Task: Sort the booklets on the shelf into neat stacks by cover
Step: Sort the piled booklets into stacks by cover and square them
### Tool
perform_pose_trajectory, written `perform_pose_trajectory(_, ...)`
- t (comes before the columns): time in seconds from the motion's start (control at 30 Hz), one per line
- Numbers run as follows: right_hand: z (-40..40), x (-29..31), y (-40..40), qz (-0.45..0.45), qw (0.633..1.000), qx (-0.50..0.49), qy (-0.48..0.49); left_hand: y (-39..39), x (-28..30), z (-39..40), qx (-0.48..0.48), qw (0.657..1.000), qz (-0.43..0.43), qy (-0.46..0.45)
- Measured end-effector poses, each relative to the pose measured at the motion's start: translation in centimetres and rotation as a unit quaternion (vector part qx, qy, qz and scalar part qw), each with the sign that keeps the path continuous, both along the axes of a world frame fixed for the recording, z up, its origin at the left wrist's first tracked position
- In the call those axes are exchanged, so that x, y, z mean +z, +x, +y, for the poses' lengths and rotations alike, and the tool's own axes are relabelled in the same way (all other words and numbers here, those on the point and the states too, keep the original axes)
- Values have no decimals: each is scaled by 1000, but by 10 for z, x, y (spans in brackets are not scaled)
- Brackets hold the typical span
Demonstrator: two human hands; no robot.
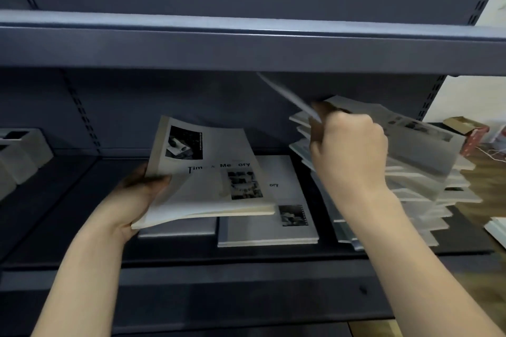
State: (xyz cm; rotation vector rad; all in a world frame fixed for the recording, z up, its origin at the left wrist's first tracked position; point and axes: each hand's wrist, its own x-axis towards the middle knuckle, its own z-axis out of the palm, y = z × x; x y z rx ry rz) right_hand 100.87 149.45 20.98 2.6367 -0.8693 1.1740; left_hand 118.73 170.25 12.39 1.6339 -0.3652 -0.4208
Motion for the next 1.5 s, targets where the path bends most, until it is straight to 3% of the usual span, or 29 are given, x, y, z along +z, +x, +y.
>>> perform_pose_trajectory(0.17, 25, -17, 37, -83, 993, 81, -17, 24, -9, 33, 32, 999, 23, -8)
perform_pose_trajectory(0.3, 41, -41, 62, -74, 989, 129, 22, 34, -12, 57, 62, 998, 22, -20)
perform_pose_trajectory(0.63, 33, -86, 83, -36, 994, 91, 58, 36, -31, 67, 69, 996, 44, -38)
perform_pose_trajectory(0.87, 6, -77, 65, -75, 994, 67, 29, 12, -42, 6, 13, 1000, 16, -3)
perform_pose_trajectory(1.1, -21, -76, 37, -115, 992, 57, 6, -18, -71, -72, -20, 999, 39, 32)
perform_pose_trajectory(1.5, -42, -78, 27, -139, 989, 54, 8, -15, -80, -99, -43, 998, 5, 55)
